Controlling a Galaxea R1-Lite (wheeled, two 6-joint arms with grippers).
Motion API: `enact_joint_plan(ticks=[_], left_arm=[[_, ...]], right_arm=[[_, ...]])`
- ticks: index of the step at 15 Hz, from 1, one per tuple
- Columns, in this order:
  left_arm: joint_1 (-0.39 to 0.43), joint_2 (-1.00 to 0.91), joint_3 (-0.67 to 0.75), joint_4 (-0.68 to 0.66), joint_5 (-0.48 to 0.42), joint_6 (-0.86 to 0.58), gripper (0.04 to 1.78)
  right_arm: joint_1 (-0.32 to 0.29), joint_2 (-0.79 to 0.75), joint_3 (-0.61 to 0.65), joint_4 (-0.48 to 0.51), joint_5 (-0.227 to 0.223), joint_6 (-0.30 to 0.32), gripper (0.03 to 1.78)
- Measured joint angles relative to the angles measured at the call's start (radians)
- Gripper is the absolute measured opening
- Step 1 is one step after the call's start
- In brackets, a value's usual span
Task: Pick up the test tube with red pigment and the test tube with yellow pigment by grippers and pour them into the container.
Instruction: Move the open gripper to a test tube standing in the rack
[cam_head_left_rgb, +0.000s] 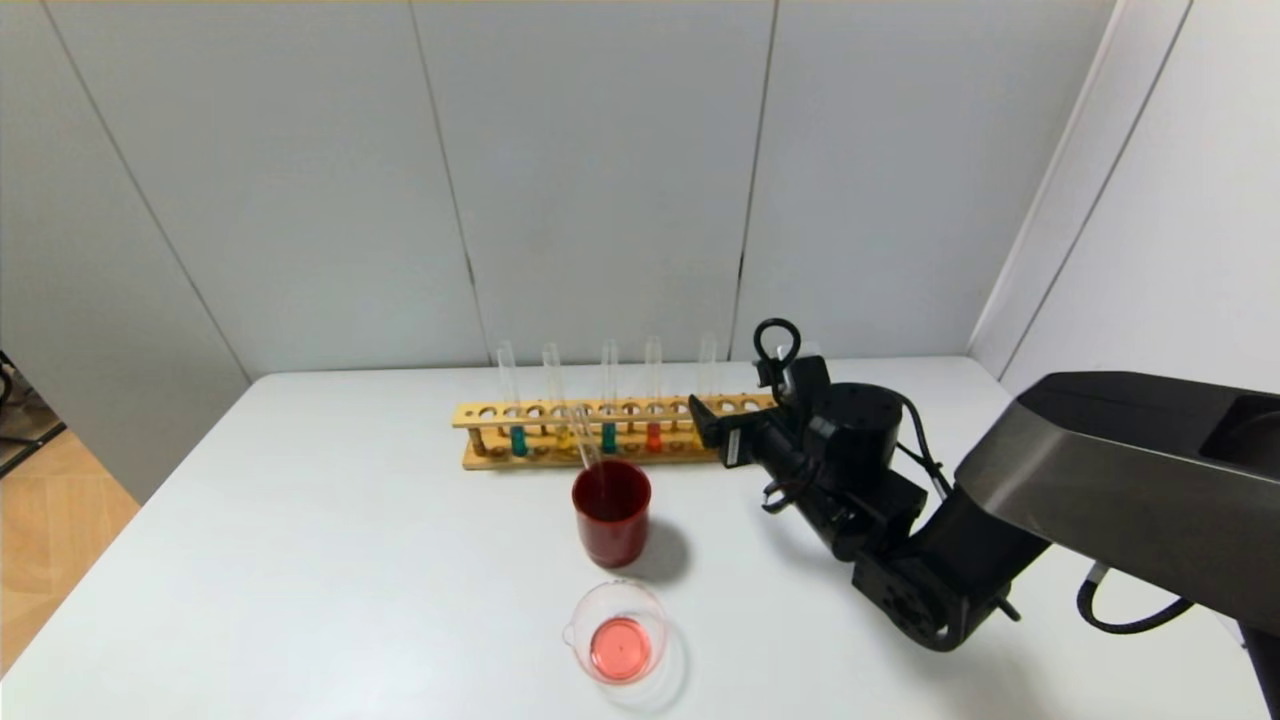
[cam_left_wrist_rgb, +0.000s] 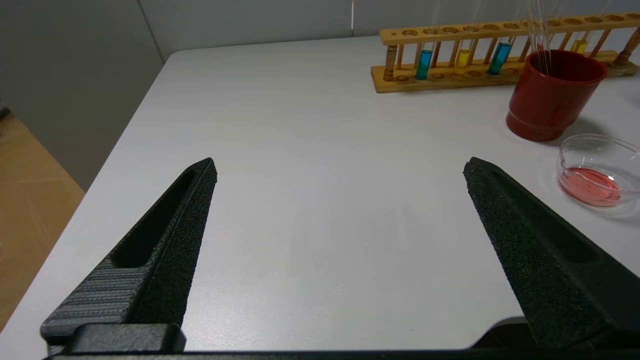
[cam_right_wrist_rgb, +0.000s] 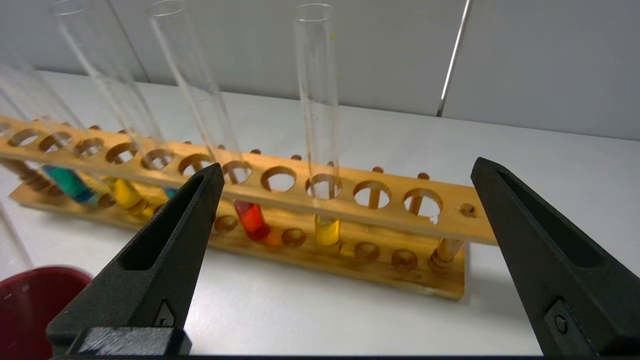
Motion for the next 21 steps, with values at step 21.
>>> enact_joint_plan(ticks=[21], left_arm=[[0.0,0.0,0.0,0.0,0.0,0.0,1.75]], right_arm=[[-0.03,0.191,-0.275,0.026,0.074,-0.008,1.73]])
